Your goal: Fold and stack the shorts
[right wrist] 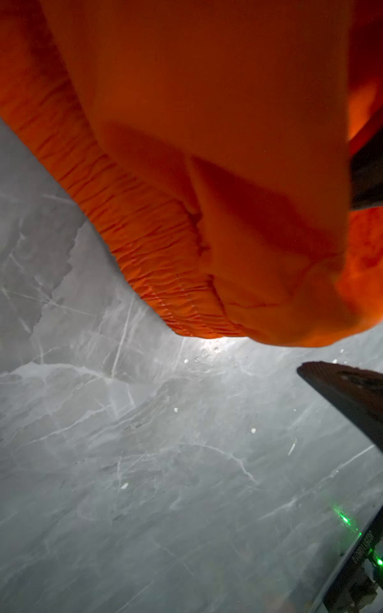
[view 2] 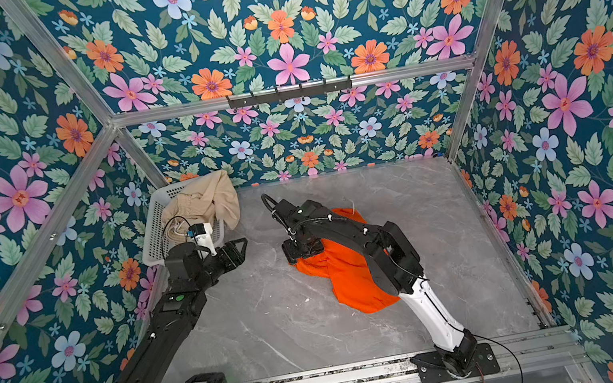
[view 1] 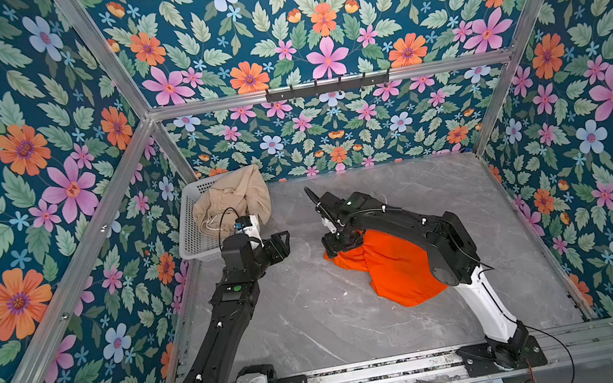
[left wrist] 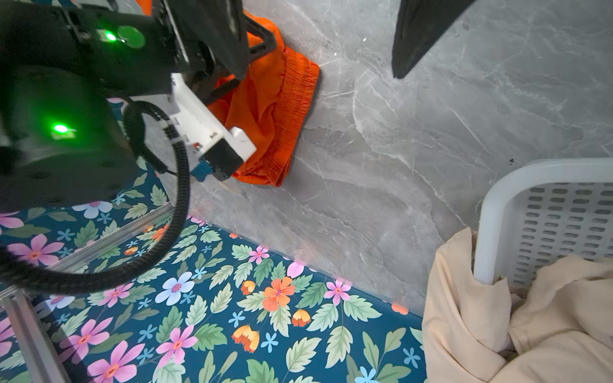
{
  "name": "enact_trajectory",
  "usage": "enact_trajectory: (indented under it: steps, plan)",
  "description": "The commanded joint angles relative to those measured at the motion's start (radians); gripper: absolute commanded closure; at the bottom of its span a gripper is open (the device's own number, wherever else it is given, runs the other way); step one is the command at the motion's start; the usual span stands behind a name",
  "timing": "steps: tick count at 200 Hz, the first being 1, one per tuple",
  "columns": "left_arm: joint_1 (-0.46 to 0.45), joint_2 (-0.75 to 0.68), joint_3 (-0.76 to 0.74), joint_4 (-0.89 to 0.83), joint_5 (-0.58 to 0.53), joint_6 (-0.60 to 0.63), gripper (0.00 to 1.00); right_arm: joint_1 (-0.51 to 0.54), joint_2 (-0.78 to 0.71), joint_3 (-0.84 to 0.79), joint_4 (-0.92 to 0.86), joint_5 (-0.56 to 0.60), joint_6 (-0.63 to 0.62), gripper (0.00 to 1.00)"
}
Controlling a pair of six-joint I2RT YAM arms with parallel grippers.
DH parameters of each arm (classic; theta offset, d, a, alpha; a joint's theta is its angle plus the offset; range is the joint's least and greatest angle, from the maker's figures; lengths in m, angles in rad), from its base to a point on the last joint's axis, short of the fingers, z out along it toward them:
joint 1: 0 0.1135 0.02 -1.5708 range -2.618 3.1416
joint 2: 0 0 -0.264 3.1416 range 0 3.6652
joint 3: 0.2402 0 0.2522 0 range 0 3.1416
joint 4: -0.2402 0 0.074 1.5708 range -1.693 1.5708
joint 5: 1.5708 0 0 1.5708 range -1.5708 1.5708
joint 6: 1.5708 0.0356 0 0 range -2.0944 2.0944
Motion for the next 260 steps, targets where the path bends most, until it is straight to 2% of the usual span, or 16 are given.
enact_trajectory:
  steps: [1, 20, 35, 63, 90, 111, 128, 144, 161, 177, 208, 260]
  plan:
    - [0.000, -0.010, -0.009, 0.012, -0.006, -0.010, 0.31, 0.001, 0.044, 0.028, 0.027, -0.009, 0.016, 0.38]
    - [0.000, -0.020, -0.019, 0.014, 0.001, 0.000, 0.31, 0.001, 0.069, 0.058, 0.019, 0.013, 0.000, 0.63]
    - [0.000, -0.026, -0.026, 0.019, 0.013, 0.023, 0.31, 0.001, 0.031, 0.060, 0.031, -0.008, -0.047, 0.81]
    - [0.000, -0.035, -0.034, 0.069, 0.106, 0.121, 0.35, -0.008, -0.163, -0.045, 0.144, -0.107, -0.173, 0.93]
    - [-0.001, -0.083, -0.073, 0.188, 0.234, 0.218, 0.37, -0.066, -0.386, -0.186, 0.236, -0.284, -0.289, 0.99]
    - [-0.008, -0.124, -0.132, 0.345, 0.385, 0.286, 0.37, -0.139, -0.533, -0.290, 0.268, -0.526, -0.424, 1.00]
    - [-0.038, -0.147, -0.173, 0.461, 0.468, 0.345, 0.36, -0.188, -0.635, -0.382, 0.294, -0.689, -0.562, 1.00]
    - [-0.085, -0.151, -0.172, 0.464, 0.521, 0.442, 0.34, -0.222, -0.723, -0.447, 0.313, -0.793, -0.663, 1.00]
    - [-0.147, -0.140, -0.140, 0.381, 0.556, 0.575, 0.33, -0.236, -0.757, -0.471, 0.281, -0.818, -0.750, 1.00]
    - [-0.189, -0.123, -0.123, 0.355, 0.573, 0.631, 0.31, -0.237, -0.757, -0.465, 0.226, -0.820, -0.807, 1.00]
    - [-0.233, -0.087, -0.104, 0.416, 0.582, 0.628, 0.31, -0.237, -0.746, -0.450, 0.177, -0.864, -0.856, 1.00]
    - [-0.263, -0.015, -0.070, 0.481, 0.593, 0.618, 0.30, -0.237, -0.734, -0.443, 0.179, -0.922, -0.867, 1.00]
